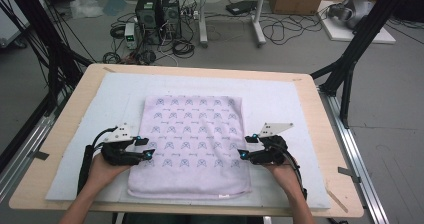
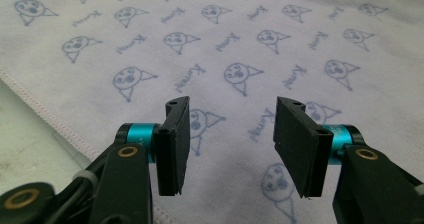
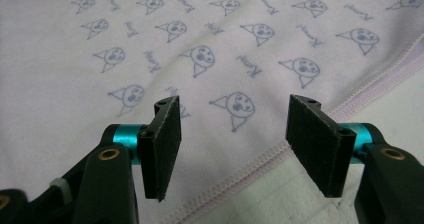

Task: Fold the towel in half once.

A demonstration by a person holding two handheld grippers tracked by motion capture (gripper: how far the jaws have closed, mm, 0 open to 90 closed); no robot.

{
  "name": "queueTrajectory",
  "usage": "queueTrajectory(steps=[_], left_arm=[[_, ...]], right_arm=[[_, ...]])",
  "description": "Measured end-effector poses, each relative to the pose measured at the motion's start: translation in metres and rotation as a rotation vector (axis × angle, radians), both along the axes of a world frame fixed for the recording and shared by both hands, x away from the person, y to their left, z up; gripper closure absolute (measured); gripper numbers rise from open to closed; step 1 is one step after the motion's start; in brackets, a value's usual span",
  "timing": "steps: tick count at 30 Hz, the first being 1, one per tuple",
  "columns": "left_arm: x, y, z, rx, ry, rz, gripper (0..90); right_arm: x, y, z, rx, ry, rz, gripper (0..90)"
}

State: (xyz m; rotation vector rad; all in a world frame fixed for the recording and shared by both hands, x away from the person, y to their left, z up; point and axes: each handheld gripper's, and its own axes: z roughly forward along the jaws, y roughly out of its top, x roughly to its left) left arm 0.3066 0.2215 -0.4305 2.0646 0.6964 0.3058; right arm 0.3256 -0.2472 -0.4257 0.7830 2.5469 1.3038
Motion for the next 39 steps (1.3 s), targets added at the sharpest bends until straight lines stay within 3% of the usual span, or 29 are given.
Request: queueTrajectory(steps=[10,19,39], left_arm=[[0.002,0.000,0.002,-0.002,-0.004,0.002,48.5],[0.004,-0.001,0.004,-0.005,-0.006,0.001,47.2],[0.007,-0.001,0.011,-0.013,-0.015,0.003,46.3]], right_arm=[[0.003,-0.001,0.002,0.015,-0.011,-0.009,37.6],[0.006,0.004,0.002,-0.009,-0.009,-0.001,35.6],[0.013,0.008,0.010,-0.005,-0.008,0.011,34.1]])
